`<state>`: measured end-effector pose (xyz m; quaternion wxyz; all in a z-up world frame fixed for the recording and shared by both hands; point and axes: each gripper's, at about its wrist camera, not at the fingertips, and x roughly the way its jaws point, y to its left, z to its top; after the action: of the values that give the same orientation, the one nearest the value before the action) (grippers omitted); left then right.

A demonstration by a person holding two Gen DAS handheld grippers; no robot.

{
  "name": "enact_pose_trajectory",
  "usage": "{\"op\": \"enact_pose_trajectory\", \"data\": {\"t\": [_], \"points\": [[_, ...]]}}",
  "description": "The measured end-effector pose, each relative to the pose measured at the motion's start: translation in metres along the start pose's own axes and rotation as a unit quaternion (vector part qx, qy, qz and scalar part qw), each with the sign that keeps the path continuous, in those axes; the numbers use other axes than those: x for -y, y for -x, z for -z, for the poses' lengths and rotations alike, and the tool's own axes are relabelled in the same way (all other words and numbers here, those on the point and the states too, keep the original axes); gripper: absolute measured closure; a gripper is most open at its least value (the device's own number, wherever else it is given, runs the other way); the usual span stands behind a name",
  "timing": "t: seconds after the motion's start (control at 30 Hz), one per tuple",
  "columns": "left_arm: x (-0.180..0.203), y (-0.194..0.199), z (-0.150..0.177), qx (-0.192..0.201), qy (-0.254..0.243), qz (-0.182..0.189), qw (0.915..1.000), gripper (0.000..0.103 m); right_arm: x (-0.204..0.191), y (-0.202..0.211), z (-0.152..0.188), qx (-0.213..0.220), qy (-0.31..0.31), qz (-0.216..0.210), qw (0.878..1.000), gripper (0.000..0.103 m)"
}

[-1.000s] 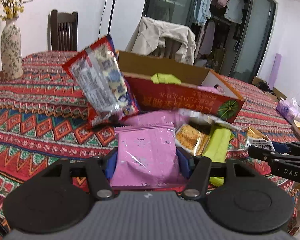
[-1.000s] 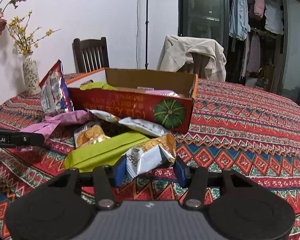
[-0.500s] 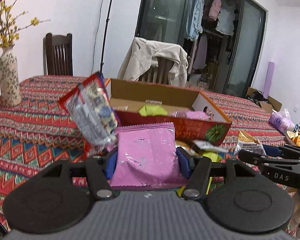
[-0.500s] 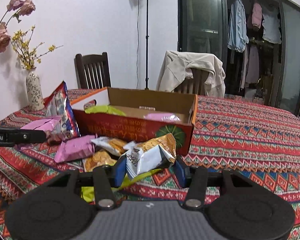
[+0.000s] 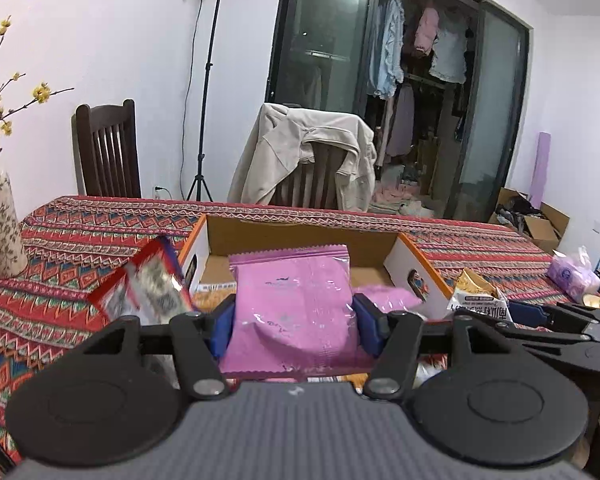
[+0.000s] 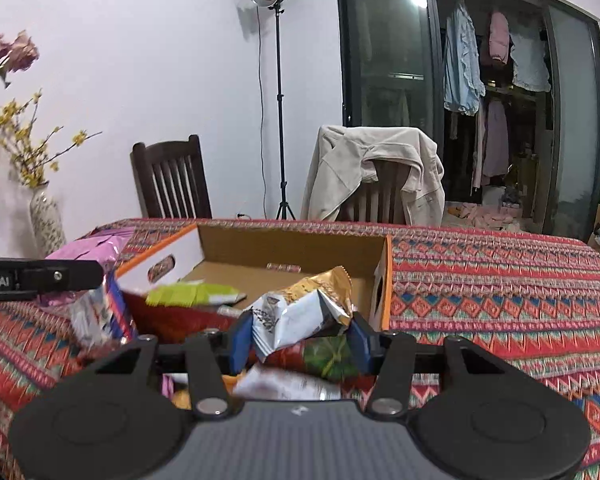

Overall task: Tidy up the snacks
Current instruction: 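Lift both held packets and carry them over the cardboard box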

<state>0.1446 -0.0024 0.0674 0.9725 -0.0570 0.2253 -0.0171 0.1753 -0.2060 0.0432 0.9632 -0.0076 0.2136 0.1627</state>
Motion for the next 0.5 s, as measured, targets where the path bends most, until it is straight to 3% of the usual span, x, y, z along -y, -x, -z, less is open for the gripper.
{"op": "enact_pose_trajectory", "data": {"t": [0.5], "points": [[0.0, -0.071, -0.039, 0.0, 0.032, -0.029, 0.9991, 0.042, -0.002, -0.071, -0.035, 0.009, -0.014, 0.004, 1.0, 0.054]]}}
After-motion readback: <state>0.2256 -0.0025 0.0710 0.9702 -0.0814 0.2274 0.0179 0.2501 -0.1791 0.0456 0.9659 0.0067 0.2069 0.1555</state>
